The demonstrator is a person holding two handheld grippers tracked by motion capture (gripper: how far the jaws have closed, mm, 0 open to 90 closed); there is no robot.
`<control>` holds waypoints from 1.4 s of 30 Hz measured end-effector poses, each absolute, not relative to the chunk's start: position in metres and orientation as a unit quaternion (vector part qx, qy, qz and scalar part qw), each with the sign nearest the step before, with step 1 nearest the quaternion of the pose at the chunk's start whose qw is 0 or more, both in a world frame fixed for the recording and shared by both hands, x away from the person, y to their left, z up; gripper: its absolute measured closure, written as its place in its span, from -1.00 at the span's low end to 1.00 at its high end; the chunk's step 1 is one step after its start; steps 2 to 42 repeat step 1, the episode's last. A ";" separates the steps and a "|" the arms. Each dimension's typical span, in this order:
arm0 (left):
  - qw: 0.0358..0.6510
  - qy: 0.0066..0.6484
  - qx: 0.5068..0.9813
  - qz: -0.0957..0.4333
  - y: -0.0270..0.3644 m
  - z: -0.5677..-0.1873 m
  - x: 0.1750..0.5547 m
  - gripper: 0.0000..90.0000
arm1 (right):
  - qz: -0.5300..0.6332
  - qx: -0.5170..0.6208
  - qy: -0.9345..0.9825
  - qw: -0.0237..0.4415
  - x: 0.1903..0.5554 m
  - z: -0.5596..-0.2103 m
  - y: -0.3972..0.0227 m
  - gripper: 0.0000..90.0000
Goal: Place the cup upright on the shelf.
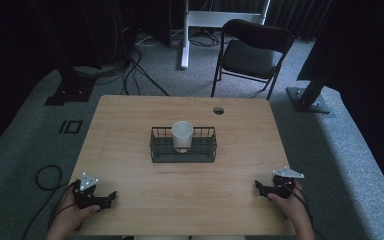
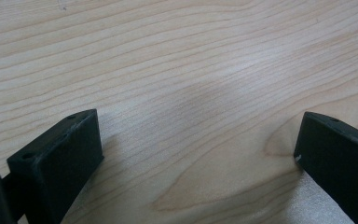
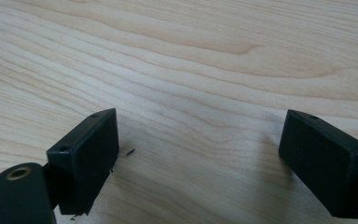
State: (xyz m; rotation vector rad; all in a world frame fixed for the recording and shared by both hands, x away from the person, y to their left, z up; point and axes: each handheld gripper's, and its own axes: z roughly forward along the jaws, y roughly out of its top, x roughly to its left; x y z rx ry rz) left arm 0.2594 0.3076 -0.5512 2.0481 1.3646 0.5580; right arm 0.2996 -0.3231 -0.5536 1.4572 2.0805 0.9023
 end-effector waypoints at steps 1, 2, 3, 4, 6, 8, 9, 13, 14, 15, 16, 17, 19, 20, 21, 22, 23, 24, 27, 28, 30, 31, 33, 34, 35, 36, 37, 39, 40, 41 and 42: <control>0.304 0.515 0.773 0.211 0.308 -0.551 0.259 -0.97 | 0.327 0.527 0.753 0.221 0.300 -0.554 -0.323 -0.74; 0.304 0.515 0.773 0.211 0.308 -0.551 0.259 -0.97 | 0.327 0.527 0.753 0.221 0.300 -0.554 -0.323 -0.74; 0.304 0.515 0.773 0.211 0.308 -0.551 0.259 -0.97 | 0.327 0.527 0.753 0.221 0.300 -0.554 -0.323 -0.74; 0.304 0.515 0.773 0.211 0.308 -0.551 0.259 -0.97 | 0.327 0.527 0.753 0.221 0.300 -0.554 -0.323 -0.74; 0.304 0.515 0.773 0.211 0.308 -0.551 0.259 -0.97 | 0.327 0.527 0.753 0.221 0.300 -0.554 -0.323 -0.74; 0.304 0.515 0.773 0.211 0.308 -0.551 0.259 -0.97 | 0.327 0.527 0.753 0.221 0.300 -0.554 -0.323 -0.74; 0.304 0.515 0.773 0.211 0.308 -0.551 0.259 -0.97 | 0.327 0.527 0.753 0.221 0.300 -0.554 -0.323 -0.74; 0.304 0.515 0.773 0.211 0.308 -0.551 0.259 -0.97 | 0.327 0.527 0.753 0.221 0.300 -0.554 -0.323 -0.74; 0.304 0.515 0.773 0.211 0.308 -0.551 0.259 -0.97 | 0.327 0.527 0.753 0.221 0.300 -0.554 -0.323 -0.74; 0.304 0.515 0.773 0.211 0.308 -0.551 0.259 -0.97 | 0.327 0.527 0.753 0.221 0.300 -0.554 -0.323 -0.74; 0.304 0.515 0.773 0.211 0.308 -0.551 0.259 -0.97 | 0.327 0.527 0.753 0.221 0.300 -0.554 -0.323 -0.74; 0.304 0.515 0.773 0.211 0.308 -0.551 0.259 -0.97 | 0.327 0.527 0.753 0.221 0.300 -0.554 -0.323 -0.74; 0.304 0.515 0.773 0.211 0.308 -0.551 0.259 -0.97 | 0.327 0.527 0.753 0.221 0.300 -0.554 -0.323 -0.74; 0.304 0.515 0.773 0.211 0.308 -0.551 0.259 -0.97 | 0.327 0.527 0.753 0.221 0.300 -0.554 -0.323 -0.74; 0.304 0.515 0.773 0.211 0.308 -0.551 0.259 -0.97 | 0.327 0.527 0.753 0.221 0.300 -0.554 -0.323 -0.74; 0.304 0.515 0.773 0.211 0.308 -0.551 0.259 -0.97 | 0.327 0.527 0.753 0.221 0.300 -0.554 -0.323 -0.74; 0.304 0.515 0.773 0.211 0.308 -0.551 0.259 -0.97 | 0.327 0.527 0.753 0.221 0.300 -0.554 -0.323 -0.74; 0.304 0.515 0.773 0.211 0.308 -0.551 0.259 -0.97 | 0.327 0.527 0.753 0.221 0.300 -0.554 -0.323 -0.74; 0.304 0.515 0.773 0.211 0.308 -0.551 0.259 -0.97 | 0.327 0.527 0.753 0.221 0.300 -0.554 -0.323 -0.74; 0.304 0.515 0.773 0.211 0.308 -0.551 0.259 -0.97 | 0.327 0.527 0.753 0.221 0.300 -0.554 -0.323 -0.74; 0.304 0.515 0.773 0.211 0.308 -0.551 0.259 -0.97 | 0.327 0.527 0.753 0.221 0.300 -0.554 -0.323 -0.74; 0.304 0.515 0.773 0.211 0.308 -0.551 0.259 -0.97 | 0.327 0.527 0.753 0.221 0.300 -0.554 -0.323 -0.74; 0.304 0.515 0.773 0.211 0.308 -0.551 0.259 -0.97 | 0.327 0.527 0.753 0.221 0.300 -0.554 -0.323 -0.74; 0.304 0.515 0.773 0.211 0.308 -0.551 0.259 -0.97 | 0.327 0.527 0.753 0.221 0.300 -0.554 -0.323 -0.74; 0.304 0.515 0.773 0.211 0.308 -0.551 0.259 -0.97 | 0.327 0.527 0.753 0.221 0.300 -0.554 -0.323 -0.74; 0.304 0.515 0.773 0.211 0.308 -0.551 0.259 -0.97 | 0.327 0.527 0.753 0.221 0.300 -0.554 -0.323 -0.74; 0.304 0.515 0.773 0.211 0.308 -0.551 0.259 -0.97 | 0.327 0.527 0.753 0.221 0.300 -0.554 -0.323 -0.74; 0.304 0.515 0.773 0.211 0.308 -0.551 0.259 -0.97 | 0.327 0.527 0.753 0.221 0.300 -0.554 -0.323 -0.74; 0.304 0.515 0.773 0.211 0.308 -0.551 0.259 -0.97 | 0.327 0.527 0.753 0.221 0.300 -0.554 -0.323 -0.74; 0.304 0.515 0.773 0.211 0.308 -0.551 0.259 -0.97 | 0.327 0.527 0.753 0.221 0.300 -0.554 -0.323 -0.74; 0.304 0.515 0.773 0.211 0.308 -0.551 0.259 -0.97 | 0.327 0.527 0.753 0.221 0.300 -0.554 -0.323 -0.74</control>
